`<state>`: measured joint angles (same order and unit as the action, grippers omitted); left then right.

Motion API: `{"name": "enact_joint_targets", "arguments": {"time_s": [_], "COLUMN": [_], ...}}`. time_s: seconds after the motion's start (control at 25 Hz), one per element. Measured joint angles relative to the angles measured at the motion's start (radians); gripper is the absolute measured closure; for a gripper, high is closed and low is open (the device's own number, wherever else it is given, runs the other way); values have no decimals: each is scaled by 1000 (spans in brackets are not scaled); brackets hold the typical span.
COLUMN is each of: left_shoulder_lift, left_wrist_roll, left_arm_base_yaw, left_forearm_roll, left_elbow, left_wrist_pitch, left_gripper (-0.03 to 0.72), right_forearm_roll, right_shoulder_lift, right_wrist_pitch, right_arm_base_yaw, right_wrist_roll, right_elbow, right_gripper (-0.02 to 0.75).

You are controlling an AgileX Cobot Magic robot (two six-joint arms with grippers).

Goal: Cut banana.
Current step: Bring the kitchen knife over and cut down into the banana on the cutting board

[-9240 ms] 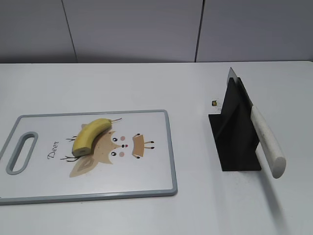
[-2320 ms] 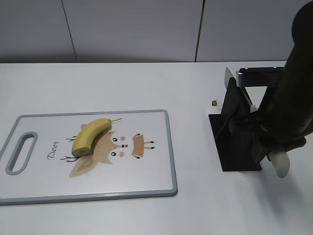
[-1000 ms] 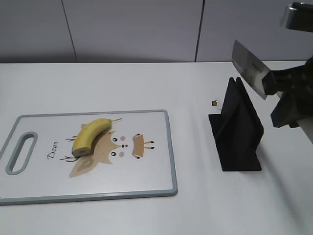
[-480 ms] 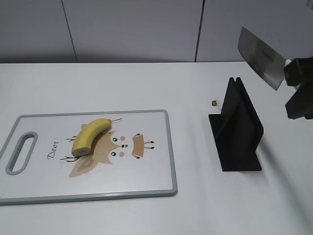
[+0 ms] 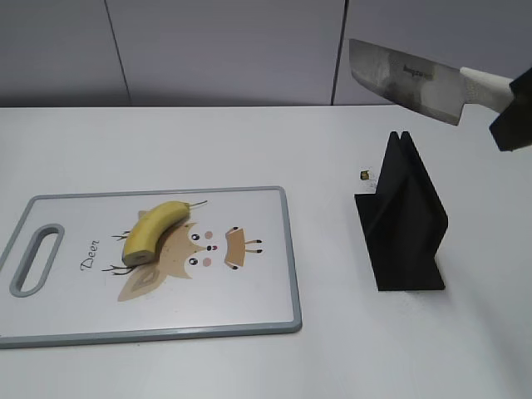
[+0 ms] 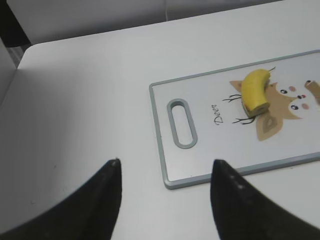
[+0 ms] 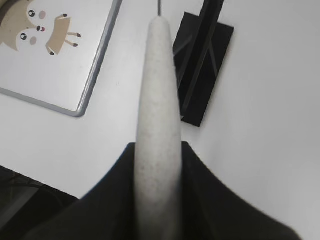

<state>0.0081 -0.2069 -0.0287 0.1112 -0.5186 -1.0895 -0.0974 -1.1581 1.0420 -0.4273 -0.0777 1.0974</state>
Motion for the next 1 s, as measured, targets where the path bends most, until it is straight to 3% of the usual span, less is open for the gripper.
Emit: {"name": "enact_joint_targets", "arguments": {"time_s": [0.24, 0.44, 0.72, 0.84, 1.0], "left_shoulder_lift": [149, 304, 511, 606, 747], "left_wrist_roll": [-21, -164, -458, -675, -917], "left_arm_base_yaw": [0, 0, 0, 0, 0], "left_forearm_roll": [55, 118, 340, 474, 570], "left_elbow": [-76, -154, -233, -260, -330], "left_wrist_pitch": [10, 65, 96, 78, 20], "left_gripper": [136, 121, 87, 87, 87], "right_forearm_roll": [1, -5, -218, -364, -515], "right_shoulder_lift": [-62, -164, -282, -345, -441], "right_wrist_pitch": [4, -15, -80, -110, -90], "right_arm_base_yaw": [0, 0, 0, 0, 0], "right_wrist_roll": [194, 376, 909, 1085, 1291], "right_elbow": [88, 145, 156, 157, 184], "right_gripper": [573, 573, 573, 573, 573]}}
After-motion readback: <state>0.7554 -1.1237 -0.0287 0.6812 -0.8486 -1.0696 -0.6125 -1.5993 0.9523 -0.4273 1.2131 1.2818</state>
